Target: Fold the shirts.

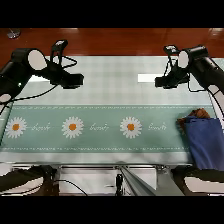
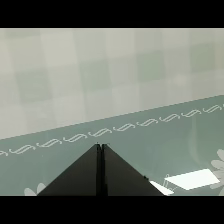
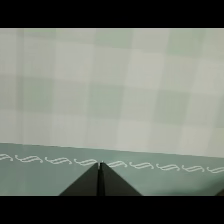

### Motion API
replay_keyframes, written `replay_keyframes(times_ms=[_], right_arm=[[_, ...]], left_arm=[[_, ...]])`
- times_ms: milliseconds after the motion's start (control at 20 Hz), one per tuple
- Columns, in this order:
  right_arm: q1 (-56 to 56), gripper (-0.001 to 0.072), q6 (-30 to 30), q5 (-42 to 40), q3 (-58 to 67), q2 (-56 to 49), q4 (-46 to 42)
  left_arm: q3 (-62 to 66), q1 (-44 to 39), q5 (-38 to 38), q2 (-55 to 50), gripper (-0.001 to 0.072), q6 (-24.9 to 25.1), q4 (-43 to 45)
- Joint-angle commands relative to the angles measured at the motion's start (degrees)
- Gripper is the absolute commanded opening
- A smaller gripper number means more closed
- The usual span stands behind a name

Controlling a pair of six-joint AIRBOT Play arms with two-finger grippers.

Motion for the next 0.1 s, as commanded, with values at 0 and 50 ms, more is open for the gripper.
replay_keyframes(times_ms=[0, 50], right_arm=[[0.04, 0.0032, 0.02, 0.02, 0.02, 0.0, -0.02], [0.04, 0.0032, 0.02, 0.0, 0.02, 0.0, -0.02]], left_arm=[[-0.02, -0.02, 0.0, -0.04, 0.0024, 0.02, 0.0], [-0.02, -0.02, 0.0, -0.04, 0.0024, 0.02, 0.0]])
